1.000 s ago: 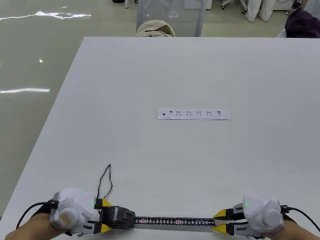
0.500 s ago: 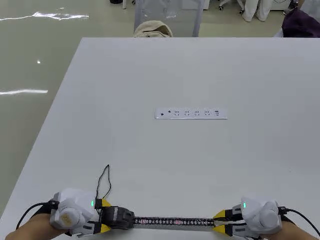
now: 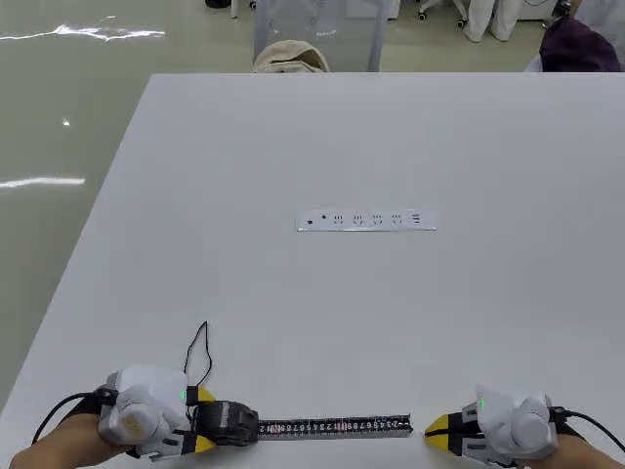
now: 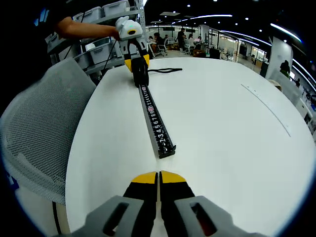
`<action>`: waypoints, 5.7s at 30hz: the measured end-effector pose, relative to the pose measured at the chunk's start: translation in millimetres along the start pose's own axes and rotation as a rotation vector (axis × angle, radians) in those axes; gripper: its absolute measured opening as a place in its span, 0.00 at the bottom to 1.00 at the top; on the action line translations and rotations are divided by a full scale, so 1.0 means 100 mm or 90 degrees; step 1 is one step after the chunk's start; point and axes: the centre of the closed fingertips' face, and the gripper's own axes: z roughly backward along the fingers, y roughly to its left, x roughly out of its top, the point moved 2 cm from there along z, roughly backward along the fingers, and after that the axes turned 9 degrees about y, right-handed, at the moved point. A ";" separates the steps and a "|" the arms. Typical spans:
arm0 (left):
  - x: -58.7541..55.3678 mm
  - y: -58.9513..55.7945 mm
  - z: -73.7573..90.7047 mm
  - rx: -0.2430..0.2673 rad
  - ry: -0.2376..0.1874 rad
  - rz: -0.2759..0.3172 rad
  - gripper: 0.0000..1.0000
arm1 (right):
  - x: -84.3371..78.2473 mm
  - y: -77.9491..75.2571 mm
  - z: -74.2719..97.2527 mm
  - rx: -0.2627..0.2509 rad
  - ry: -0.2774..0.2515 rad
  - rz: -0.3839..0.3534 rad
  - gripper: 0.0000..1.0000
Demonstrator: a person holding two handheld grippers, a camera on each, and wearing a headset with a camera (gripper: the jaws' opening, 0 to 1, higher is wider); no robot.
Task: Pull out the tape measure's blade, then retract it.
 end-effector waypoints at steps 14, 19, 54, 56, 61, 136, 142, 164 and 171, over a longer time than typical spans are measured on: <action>-0.01 0.00 0.00 0.003 0.005 -0.011 0.28 | 0.02 0.05 0.06 -0.013 -0.009 -0.005 0.00; -0.01 -0.01 0.00 0.006 0.007 -0.007 0.28 | 0.01 0.07 0.08 -0.019 -0.011 -0.009 0.02; 0.00 -0.33 0.31 0.088 -0.110 0.227 0.61 | 0.16 0.36 0.33 -0.107 -0.063 -0.092 0.40; 0.00 -0.36 0.30 0.093 -0.118 0.243 0.63 | 0.17 0.38 0.34 -0.112 -0.067 -0.096 0.41; 0.01 -0.45 0.30 0.107 -0.130 0.271 0.66 | 0.21 0.44 0.36 -0.122 -0.076 -0.108 0.45; 0.33 -0.93 0.59 0.314 -0.201 0.521 0.99 | 0.80 1.00 0.46 -0.274 -0.162 -0.316 0.92; 0.35 -0.95 0.57 0.319 -0.195 0.523 0.98 | 0.79 1.00 0.45 -0.276 -0.161 -0.324 0.92; 0.33 -0.96 0.46 0.330 -0.178 0.560 0.94 | 0.80 1.02 0.45 -0.274 -0.162 -0.321 0.92; 0.31 -0.90 0.47 0.350 -0.172 0.577 0.94 | 0.79 1.01 0.44 -0.273 -0.162 -0.323 0.92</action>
